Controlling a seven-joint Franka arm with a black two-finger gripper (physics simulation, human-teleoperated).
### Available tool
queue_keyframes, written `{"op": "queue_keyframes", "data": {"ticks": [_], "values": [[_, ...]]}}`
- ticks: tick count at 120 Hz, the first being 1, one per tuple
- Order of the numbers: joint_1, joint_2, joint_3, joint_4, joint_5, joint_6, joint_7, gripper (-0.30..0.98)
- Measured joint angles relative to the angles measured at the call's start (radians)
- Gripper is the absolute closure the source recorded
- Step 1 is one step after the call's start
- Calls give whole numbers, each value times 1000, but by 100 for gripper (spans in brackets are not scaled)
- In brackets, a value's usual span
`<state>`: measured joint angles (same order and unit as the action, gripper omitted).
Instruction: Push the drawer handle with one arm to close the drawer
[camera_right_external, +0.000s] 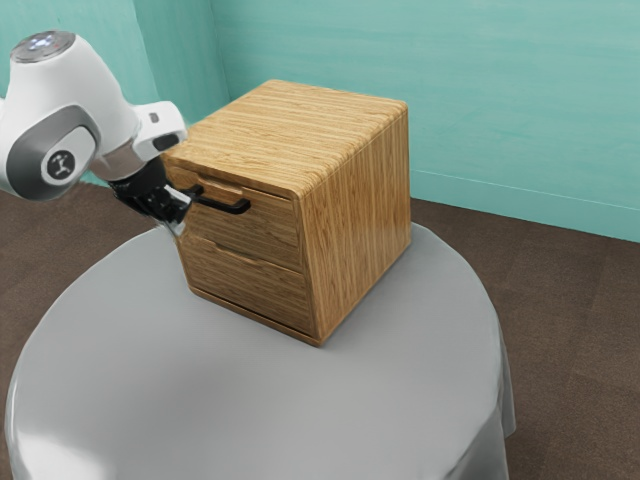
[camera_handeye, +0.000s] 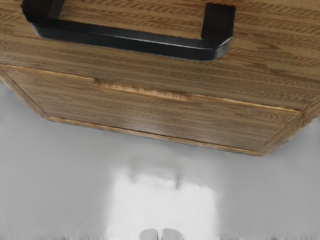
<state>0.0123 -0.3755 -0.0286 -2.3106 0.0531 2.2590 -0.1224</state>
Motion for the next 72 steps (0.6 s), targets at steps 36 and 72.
{"op": "queue_keyframes", "data": {"ticks": [36,72], "values": [[79,-150,-123,305,3,-448,-156,29],[-124,-31,-2,291,29,-526,-181,7]]}}
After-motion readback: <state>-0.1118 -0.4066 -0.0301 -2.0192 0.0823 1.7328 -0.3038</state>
